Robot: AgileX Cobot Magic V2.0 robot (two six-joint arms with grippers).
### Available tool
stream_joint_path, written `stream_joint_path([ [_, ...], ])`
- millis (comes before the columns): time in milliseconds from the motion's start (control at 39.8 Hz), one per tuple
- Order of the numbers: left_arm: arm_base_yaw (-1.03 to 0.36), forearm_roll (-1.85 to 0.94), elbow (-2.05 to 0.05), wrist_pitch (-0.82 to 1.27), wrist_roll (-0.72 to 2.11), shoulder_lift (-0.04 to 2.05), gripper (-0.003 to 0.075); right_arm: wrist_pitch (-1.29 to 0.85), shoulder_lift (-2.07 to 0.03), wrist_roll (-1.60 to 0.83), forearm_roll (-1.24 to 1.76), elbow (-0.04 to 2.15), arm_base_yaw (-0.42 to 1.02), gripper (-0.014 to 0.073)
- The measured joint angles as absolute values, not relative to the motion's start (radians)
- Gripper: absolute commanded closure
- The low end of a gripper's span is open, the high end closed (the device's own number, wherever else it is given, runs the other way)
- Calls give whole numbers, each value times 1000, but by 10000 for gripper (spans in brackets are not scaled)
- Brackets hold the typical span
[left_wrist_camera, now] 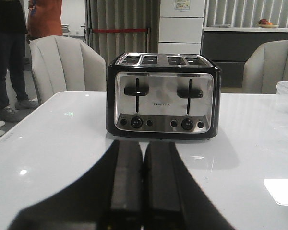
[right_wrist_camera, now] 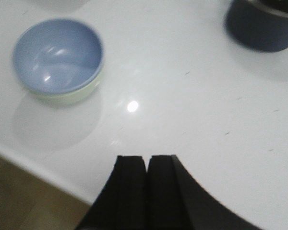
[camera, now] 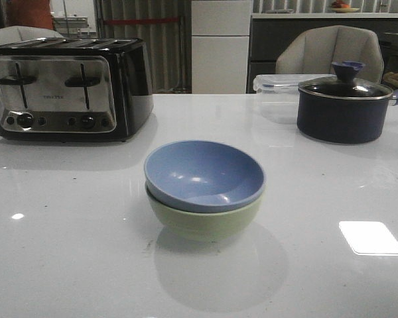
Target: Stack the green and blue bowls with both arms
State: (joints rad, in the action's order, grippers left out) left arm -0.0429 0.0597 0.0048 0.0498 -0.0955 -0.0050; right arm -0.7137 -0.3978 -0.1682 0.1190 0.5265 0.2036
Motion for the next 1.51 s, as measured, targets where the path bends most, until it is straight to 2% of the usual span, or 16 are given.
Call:
stream_joint_path([
  [201,-43,60,5,50,-95,-5,621,-378,-161,-168,112,249,40,548],
  [478,-43,60,5,50,-95,-5,621,-137,5,-168,110,-12,0,548],
  [880,-43,60,5,48,-95,-5,621,-76,9,-162,110,-28,-2,548],
  [1206,-43,60,5,48,-95,-5,621,42,11,36,-15,-28,-2,548],
  [1508,-43,60,5,48,-95,-5,621,17,11,47,-23,-28,-2,548],
])
